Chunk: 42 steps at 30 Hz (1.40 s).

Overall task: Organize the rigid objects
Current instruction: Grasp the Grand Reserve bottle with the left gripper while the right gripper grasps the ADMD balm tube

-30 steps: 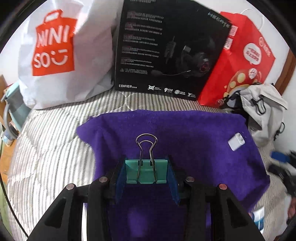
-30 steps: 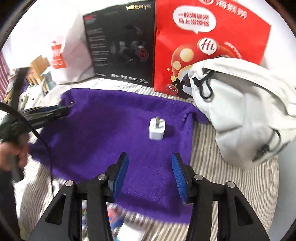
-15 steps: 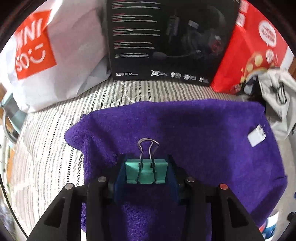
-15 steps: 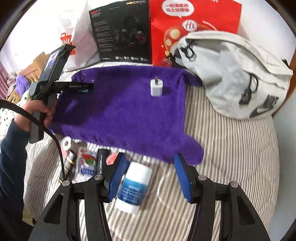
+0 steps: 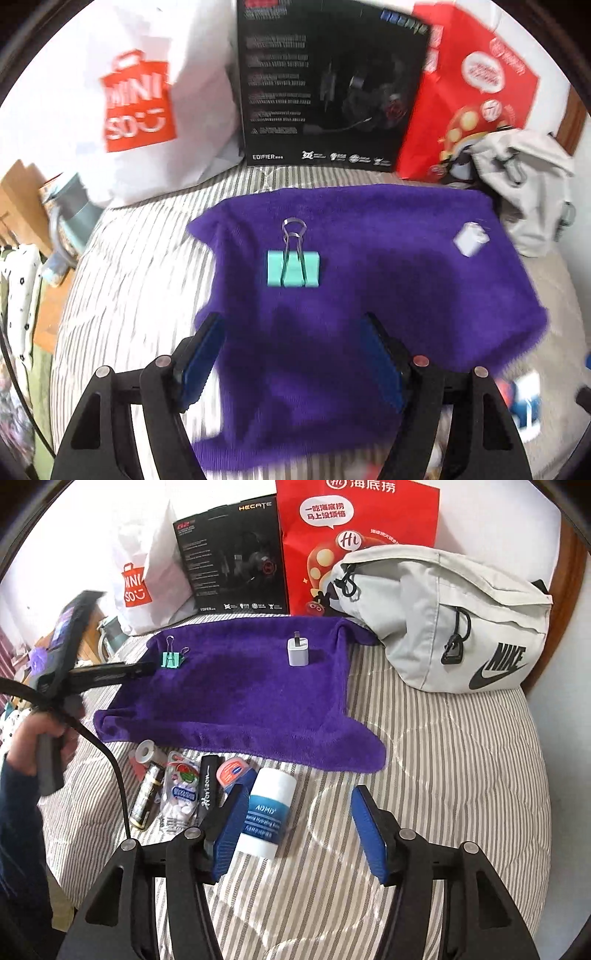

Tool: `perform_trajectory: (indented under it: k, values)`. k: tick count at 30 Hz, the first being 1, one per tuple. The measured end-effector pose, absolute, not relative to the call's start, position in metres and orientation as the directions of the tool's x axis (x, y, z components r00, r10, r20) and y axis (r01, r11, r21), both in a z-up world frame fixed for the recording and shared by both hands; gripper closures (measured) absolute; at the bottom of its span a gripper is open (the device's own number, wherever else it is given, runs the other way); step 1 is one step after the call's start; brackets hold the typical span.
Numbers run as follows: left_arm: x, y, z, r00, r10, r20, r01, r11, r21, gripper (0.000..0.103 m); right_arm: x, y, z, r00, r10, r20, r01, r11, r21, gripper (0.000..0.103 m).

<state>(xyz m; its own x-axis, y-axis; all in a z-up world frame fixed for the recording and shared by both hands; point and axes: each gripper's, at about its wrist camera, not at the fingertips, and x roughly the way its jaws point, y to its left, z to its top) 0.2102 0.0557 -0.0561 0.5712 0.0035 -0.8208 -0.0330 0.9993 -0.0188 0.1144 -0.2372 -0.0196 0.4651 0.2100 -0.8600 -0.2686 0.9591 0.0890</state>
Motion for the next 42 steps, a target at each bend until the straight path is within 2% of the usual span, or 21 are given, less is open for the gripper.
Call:
perform_trajectory:
  k: [3,8,18,21,25,28,35,42]
  values:
    - [0.172,0.057,-0.051,0.574,-0.027,-0.818,-0.05,0.996,-0.068,0.03,0.106,-0.236,-0.019,0.47,0.225,-0.853,-0.267,0.958,0.106,0.045]
    - [0.114,0.037,-0.058,0.58,-0.127,-0.804,0.023,0.99,-0.139,0.032,0.088,-0.234,-0.02,0.47,0.237,-0.85,-0.271,0.956,0.117,0.045]
    - [0.076,-0.032,-0.08,0.555,-0.112,-0.825,0.191,0.982,-0.005,0.032,0.053,-0.24,-0.033,0.455,0.231,-0.86,-0.254,0.959,0.124,0.045]
    - [0.078,-0.039,-0.089,0.544,-0.11,-0.832,0.206,0.979,0.005,0.038,0.046,-0.244,-0.036,0.451,0.23,-0.862,-0.248,0.96,0.127,0.044]
    - [0.082,-0.043,-0.104,0.51,-0.094,-0.855,0.221,0.975,0.024,0.07,0.043,-0.247,-0.04,0.445,0.214,-0.87,-0.232,0.965,0.119,0.042]
    - [0.077,-0.034,-0.102,0.509,-0.127,-0.851,0.224,0.975,-0.012,0.08,0.042,-0.251,-0.043,0.44,0.213,-0.872,-0.223,0.967,0.123,0.042]
    - [0.059,0.009,-0.099,0.507,-0.063,-0.86,0.147,0.989,0.014,0.08,0.044,-0.253,-0.049,0.43,0.216,-0.877,-0.218,0.967,0.131,0.042]
    - [0.058,0.034,-0.101,0.507,-0.075,-0.859,0.107,0.994,-0.023,0.08,0.047,-0.241,-0.057,0.412,0.227,-0.883,-0.239,0.961,0.136,0.042]
